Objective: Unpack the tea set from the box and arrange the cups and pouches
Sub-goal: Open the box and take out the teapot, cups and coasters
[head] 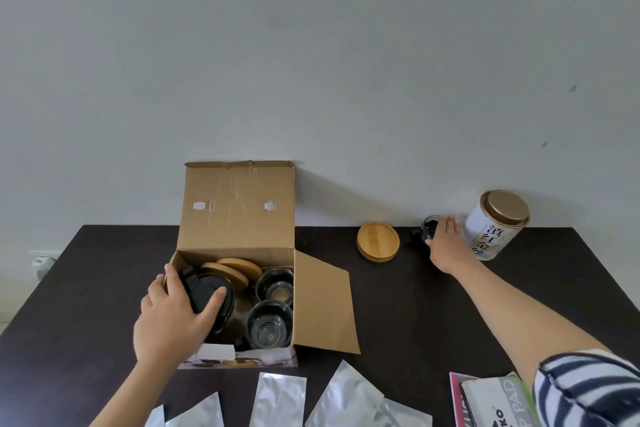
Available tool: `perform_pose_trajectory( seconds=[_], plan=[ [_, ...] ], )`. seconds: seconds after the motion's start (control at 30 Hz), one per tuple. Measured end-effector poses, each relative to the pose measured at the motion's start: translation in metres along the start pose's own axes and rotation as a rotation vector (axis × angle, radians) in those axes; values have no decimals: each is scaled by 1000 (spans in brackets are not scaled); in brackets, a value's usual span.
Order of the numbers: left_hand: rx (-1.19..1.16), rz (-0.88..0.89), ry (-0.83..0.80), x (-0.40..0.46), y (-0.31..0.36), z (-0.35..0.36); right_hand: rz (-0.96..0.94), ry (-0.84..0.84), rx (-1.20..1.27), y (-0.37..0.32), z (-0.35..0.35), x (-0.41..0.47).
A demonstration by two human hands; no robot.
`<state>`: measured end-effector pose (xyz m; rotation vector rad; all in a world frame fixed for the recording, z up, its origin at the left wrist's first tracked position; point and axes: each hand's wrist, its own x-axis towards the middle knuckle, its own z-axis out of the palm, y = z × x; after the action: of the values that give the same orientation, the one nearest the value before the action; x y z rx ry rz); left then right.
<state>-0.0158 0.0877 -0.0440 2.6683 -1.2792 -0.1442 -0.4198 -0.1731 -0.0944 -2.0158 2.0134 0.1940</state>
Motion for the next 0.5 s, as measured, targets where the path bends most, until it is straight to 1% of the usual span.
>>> perform_pose_trajectory(
  seconds=[0.1, 0.17, 0.37, 0.5],
  plan=[
    [-4, 0, 5, 1, -1, 1, -28, 4, -5, -4, -8, -7],
    [-3, 6, 7, 1, -1, 1, -86, 25, 50, -12, -12, -17],
    [-11, 19, 18, 1, -2, 1, -400, 198, 397, -69, -24, -103],
    [-25, 21, 14, 0, -1, 0, -564, 227, 683, -127, -22, -166]
  ],
)
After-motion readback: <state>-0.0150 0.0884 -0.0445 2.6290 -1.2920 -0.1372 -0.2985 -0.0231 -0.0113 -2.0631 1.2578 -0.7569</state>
